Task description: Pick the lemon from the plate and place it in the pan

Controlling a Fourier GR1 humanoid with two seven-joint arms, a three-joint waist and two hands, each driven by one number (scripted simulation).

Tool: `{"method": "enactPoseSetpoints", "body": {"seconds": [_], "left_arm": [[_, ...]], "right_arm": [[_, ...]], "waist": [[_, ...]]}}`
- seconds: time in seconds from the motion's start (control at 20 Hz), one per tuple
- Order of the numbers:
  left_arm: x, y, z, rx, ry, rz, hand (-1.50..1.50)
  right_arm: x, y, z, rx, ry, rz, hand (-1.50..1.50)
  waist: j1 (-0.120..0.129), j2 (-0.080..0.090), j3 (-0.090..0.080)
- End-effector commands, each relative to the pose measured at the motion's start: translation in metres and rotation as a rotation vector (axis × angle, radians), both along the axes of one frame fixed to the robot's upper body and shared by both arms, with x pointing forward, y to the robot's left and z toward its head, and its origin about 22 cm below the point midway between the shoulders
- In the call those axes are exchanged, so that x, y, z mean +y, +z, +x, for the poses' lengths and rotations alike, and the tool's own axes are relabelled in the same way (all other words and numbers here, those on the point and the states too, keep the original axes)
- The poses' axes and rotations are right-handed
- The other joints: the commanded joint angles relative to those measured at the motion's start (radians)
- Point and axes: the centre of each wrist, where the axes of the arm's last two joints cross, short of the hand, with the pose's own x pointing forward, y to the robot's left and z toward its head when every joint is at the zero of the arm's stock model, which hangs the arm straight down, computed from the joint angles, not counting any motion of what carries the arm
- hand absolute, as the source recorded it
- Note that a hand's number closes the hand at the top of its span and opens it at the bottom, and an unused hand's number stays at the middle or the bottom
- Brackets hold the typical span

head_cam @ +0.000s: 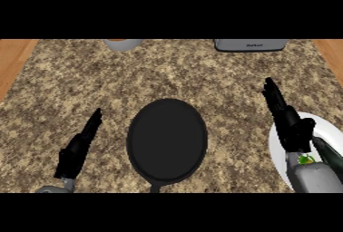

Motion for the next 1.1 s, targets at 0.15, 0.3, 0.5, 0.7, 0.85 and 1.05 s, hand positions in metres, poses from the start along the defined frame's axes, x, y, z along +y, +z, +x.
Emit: {"method": "enactPoseSetpoints", "body": {"seconds": [0.15, 0.3, 0.5, 0.7, 0.85, 1.05], "left_arm": [[0.068, 0.039, 0.022, 0.057, 0.268, 0.129, 0.00], [0.070, 0.013, 0.002, 0.147, 0.309, 0.119, 0.00], [0.097, 0.032, 0.008, 0.167, 0.427, 0.149, 0.00], [0.075, 0.037, 0.026, 0.184, 0.401, 0.147, 0.00], [0.084, 0.059, 0.028, 0.186, 0.375, 0.166, 0.00], [0.091, 0.063, 0.031, 0.166, 0.397, 0.157, 0.00]], "right_arm": [[-0.033, 0.036, 0.001, -0.074, 0.255, 0.095, -1.50], [-0.043, 0.068, 0.012, -0.450, -0.135, 0.393, -1.50], [-0.123, 0.017, -0.030, -0.153, -0.378, 0.052, 1.50], [-0.164, 0.002, -0.090, -0.283, -0.255, 0.006, -1.50], [-0.165, 0.029, -0.110, -0.261, -0.143, -0.100, -1.50], [-0.171, 0.069, -0.120, -0.156, -0.075, -0.287, -1.50]], "waist": [[0.010, 0.002, -0.010], [-0.099, -0.062, 0.030], [-0.054, -0.002, -0.005], [-0.014, 0.002, -0.011], [-0.002, 0.001, -0.013], [-0.008, -0.001, -0.014]]}}
